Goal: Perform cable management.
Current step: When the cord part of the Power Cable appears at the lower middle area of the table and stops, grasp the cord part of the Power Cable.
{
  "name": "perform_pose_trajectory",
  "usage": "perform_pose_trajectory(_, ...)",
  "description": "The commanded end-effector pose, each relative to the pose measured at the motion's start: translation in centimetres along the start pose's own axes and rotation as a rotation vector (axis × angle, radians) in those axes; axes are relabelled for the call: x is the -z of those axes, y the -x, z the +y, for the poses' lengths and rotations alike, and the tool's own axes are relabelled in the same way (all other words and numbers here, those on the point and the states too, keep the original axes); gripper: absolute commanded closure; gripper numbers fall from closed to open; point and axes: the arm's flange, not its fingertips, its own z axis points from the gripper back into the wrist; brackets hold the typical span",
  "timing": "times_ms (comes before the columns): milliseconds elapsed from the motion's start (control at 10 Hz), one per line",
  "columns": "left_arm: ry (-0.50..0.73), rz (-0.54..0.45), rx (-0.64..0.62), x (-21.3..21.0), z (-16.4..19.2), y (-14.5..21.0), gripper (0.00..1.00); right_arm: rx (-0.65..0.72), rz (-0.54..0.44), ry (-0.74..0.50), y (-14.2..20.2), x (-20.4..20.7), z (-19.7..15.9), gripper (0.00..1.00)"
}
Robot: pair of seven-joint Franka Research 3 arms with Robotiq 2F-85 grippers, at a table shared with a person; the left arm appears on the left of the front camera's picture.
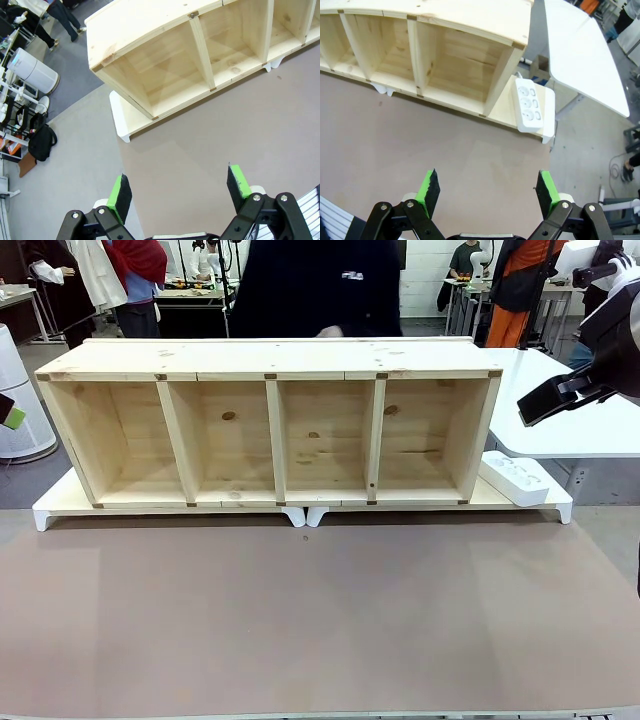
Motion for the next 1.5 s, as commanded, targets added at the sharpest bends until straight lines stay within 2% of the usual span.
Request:
perform_pose_trajectory(0, -0.004, -0.004, 0.0, -0.12, -0.01, -0.04, 0.0, 0.001, -0.002, 0.0, -0.02, -0.01, -0.01, 0.0)
perform_pose_trajectory(1400, -0.004, -0.004, 0.0, -0.12, -0.01, -0.04, 0.0, 0.001, -0.002, 0.0, -0.02, -0.01, -0.01, 0.0)
